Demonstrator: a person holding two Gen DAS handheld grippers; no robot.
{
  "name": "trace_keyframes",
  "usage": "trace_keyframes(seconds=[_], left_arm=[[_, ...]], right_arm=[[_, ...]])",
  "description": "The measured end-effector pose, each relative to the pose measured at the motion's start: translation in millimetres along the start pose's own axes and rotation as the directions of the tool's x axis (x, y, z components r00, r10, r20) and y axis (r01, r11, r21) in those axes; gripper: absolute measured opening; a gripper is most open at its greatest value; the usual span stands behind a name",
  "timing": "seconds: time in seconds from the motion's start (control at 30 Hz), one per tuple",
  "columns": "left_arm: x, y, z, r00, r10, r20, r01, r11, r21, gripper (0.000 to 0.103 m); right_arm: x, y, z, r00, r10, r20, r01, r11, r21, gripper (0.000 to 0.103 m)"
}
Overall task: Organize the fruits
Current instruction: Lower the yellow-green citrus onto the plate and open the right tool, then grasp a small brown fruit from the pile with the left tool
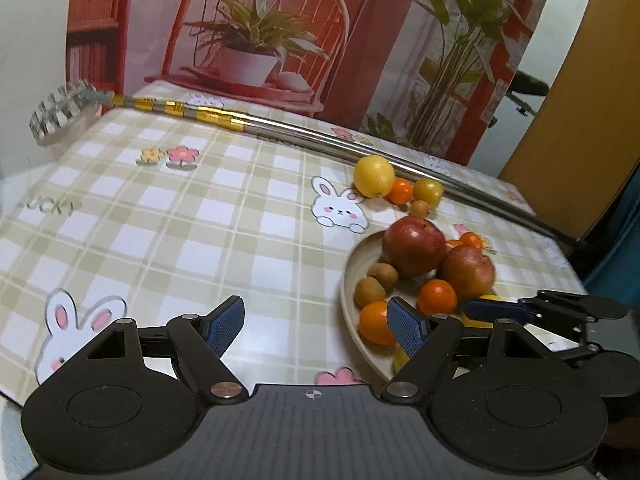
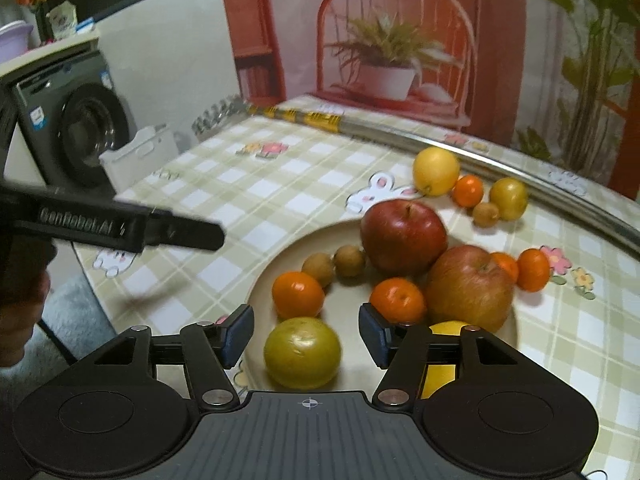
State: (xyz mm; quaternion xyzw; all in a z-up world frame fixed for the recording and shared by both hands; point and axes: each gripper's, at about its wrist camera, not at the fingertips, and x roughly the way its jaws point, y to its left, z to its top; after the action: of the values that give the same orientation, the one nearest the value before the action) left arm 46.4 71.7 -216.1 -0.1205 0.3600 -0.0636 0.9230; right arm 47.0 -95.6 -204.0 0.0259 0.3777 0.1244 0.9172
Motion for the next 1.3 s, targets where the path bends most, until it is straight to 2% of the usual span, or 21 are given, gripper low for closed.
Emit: trace_keyframes(seconds=[0.47, 0.7, 0.9, 1.1, 1.3], left_arm=[[-14, 0, -8, 0.999, 0.034, 0.006, -0.033, 0.998, -0.06, 0.081], [-16, -7, 5, 0.998, 0.06, 0.022, -0.06, 0.998, 0.0, 0.081], [-15, -15, 27, 0.998, 0.033, 0.05, -0.036, 0.998, 0.06, 0.08], [-12, -28, 61, 0.997, -0.001, 0.084, -0.009, 0.992, 0.126, 0.08], [12, -54, 87, 0.997, -0.071, 0.033, 0.065, 0.984, 0.165, 0.08]], right_arm=[[-29, -16, -4, 0.993, -0.046, 0.111, 0.037, 0.996, 0.086, 0.055], [-39, -28, -8, 0.986, -0.07, 0.15, 0.05, 0.99, 0.133, 0.055], [-51, -46, -5, 0.973, -0.125, 0.193, 0.098, 0.985, 0.144, 0.056], [-61, -74, 0, 0.955, -0.211, 0.207, 0.182, 0.972, 0.149, 0.057], [-67, -108, 2, 0.936, -0.263, 0.233, 0.218, 0.955, 0.202, 0.057]])
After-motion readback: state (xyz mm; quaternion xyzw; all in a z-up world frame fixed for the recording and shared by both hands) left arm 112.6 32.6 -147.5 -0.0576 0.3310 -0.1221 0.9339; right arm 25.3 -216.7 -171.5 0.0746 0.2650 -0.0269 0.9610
